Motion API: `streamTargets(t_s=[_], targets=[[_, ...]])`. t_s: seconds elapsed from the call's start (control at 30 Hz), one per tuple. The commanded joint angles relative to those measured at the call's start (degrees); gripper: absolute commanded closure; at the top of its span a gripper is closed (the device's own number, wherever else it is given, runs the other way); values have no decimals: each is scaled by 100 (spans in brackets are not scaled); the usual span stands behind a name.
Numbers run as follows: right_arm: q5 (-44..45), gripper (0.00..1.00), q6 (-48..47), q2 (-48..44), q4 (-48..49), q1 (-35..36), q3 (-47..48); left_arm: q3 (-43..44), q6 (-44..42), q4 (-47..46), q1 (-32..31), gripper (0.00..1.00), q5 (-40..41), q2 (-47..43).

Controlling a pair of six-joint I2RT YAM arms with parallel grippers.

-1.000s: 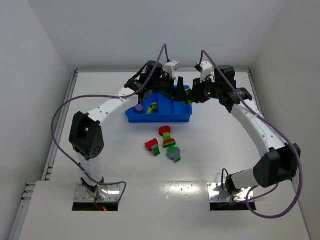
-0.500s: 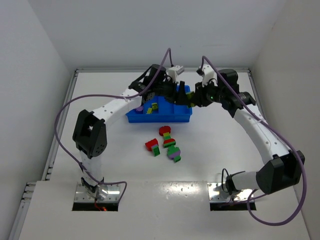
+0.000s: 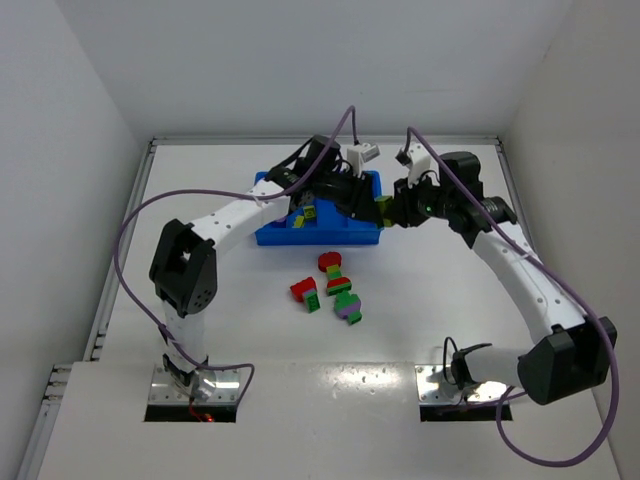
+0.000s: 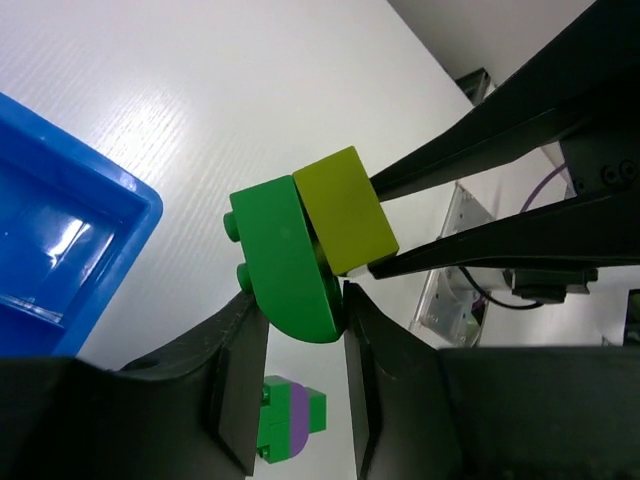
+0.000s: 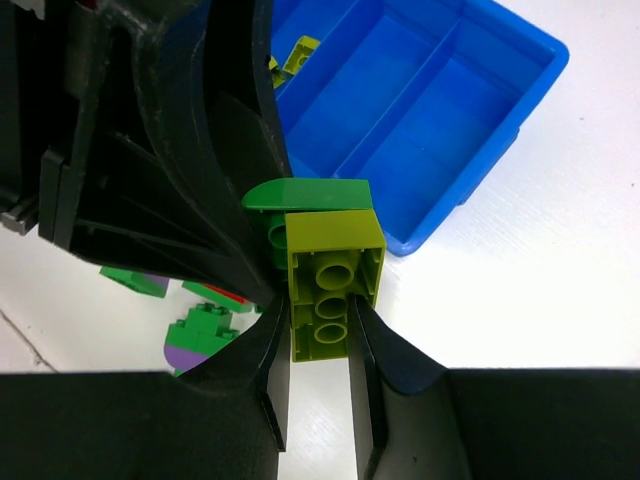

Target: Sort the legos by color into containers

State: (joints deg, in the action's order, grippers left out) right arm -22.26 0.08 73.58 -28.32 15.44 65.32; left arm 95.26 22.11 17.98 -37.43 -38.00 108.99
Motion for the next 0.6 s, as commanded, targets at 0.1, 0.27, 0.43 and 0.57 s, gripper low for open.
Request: streamTargets(t_s=[0.1, 0.27, 0.43, 0.57], targets=[[-438, 100, 369, -397, -51, 12, -300, -279, -593, 83, -115, 100, 169, -176], [-51, 100, 510, -582, 10, -41, -301, -851, -655, 136, -115, 100, 608, -387], [55, 100, 564, -766, 10, -94, -301, -1133, -769, 136, -115, 100, 662, -449], [195, 100, 739, -819, 72, -199, -361, -1326, -884, 136, -115, 100, 609, -502]])
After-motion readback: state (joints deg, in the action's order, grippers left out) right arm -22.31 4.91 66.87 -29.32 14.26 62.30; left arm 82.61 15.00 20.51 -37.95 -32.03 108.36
